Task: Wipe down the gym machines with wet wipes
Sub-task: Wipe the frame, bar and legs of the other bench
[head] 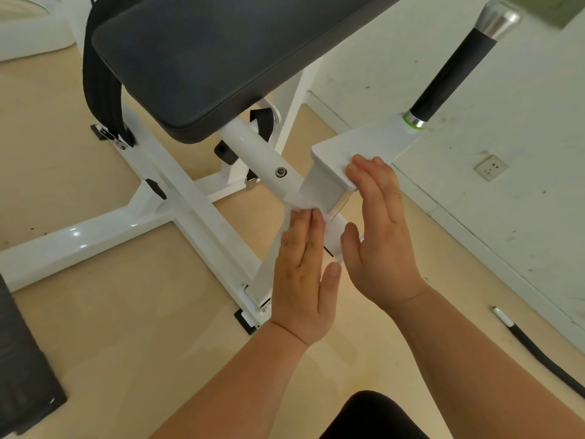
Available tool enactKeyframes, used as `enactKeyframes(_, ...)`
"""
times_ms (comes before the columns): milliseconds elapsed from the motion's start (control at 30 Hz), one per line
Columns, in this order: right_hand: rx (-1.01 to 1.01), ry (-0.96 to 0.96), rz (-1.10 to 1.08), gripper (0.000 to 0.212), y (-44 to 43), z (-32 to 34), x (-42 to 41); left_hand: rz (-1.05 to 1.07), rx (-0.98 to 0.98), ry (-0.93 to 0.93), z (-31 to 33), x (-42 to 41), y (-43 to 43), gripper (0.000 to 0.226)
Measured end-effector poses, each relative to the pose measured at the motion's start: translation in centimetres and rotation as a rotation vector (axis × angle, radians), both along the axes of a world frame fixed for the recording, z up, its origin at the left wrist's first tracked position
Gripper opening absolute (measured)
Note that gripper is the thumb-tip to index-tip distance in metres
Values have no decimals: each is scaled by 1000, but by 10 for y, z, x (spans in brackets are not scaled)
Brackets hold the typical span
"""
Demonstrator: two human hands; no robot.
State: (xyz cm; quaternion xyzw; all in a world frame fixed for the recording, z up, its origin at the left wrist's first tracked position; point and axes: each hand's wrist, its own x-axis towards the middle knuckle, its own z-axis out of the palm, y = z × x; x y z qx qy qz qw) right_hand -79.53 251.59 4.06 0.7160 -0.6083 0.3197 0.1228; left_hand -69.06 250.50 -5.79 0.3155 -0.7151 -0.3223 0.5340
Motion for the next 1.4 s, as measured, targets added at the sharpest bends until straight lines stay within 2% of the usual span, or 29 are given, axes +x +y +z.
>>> enactKeyframes(167, 14, -16, -5, 78, 0, 0, 2, -7, 119, -88, -30, 11, 3, 66)
enactKeyframes(300, -12, -41, 25, 73, -1, -3, 0, -56, 6, 17, 17, 5, -4, 58)
enactKeyframes(400, -24, -58, 19, 69, -2, -4, 0, -87, 43, 60, 34, 2, -9, 64)
enactKeyframes(533, -5, -26, 5, 73, -1, -2, -1, -59, 201, -50, -3, 6, -14, 70)
enactKeyframes(633, -9, -22, 9, 78, -2, -2, -3, -88, 296, -168, -30, 7, -5, 82)
enactKeyframes(733, -25, -27, 26, 80, -4, -5, -3, -99, 297, -197, -38, 1, 11, 84)
enactKeyframes(967, -75, -29, 50, 86, -10, -12, -2, -69, 190, -74, -4, -4, -2, 65)
enactKeyframes(1067, -79, -31, 59, 88, -12, -13, -2, -85, 278, -119, -31, -1, 1, 72)
enactKeyframes(1200, -70, -60, 54, 87, -14, -14, -3, -165, 506, -316, -79, 6, 15, 82)
enactKeyframes(1300, -79, -66, 61, 85, -17, -16, -2, -157, 569, -234, -76, 1, 24, 90)
enactKeyframes(1400, -69, -58, 50, 82, -13, -12, 0, -107, 486, -149, -53, -4, 20, 85)
